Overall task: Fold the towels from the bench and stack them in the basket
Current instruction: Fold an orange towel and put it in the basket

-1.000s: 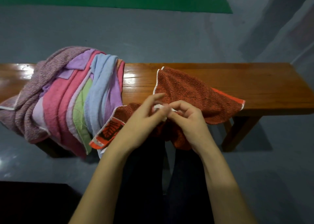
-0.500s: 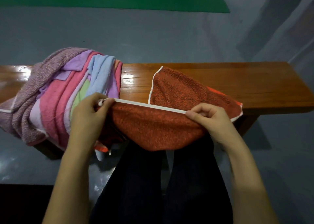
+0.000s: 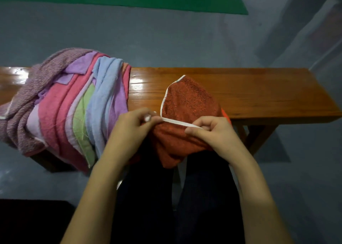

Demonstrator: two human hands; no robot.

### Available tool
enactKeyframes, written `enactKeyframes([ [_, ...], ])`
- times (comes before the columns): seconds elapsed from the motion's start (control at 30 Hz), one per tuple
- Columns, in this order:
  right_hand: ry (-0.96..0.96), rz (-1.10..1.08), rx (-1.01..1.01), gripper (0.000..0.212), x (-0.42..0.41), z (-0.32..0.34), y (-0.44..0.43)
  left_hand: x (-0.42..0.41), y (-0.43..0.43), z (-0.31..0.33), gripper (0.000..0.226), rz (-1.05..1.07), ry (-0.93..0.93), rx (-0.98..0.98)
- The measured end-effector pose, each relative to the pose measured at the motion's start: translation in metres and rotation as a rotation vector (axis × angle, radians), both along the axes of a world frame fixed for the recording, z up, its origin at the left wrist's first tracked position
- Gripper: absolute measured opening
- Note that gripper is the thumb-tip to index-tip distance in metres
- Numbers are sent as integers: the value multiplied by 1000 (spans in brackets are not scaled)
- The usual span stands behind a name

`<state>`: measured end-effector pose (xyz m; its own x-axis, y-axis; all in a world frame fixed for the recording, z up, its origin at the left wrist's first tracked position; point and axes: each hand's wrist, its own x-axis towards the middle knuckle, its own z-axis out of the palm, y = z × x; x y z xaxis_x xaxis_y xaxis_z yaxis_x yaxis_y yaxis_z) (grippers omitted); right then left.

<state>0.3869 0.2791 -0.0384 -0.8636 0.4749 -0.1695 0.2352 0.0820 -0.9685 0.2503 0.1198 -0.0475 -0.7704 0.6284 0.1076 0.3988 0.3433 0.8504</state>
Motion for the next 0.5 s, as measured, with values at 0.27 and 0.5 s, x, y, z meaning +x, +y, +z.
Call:
enactKeyframes([
  [0.27,111,-2,106,7,-2,1,3,-13,-21,2,35,90,0,-228],
  [0.5,92,69,160,6,-8,7,-8,15,7,11,18,-196,-37,-37],
])
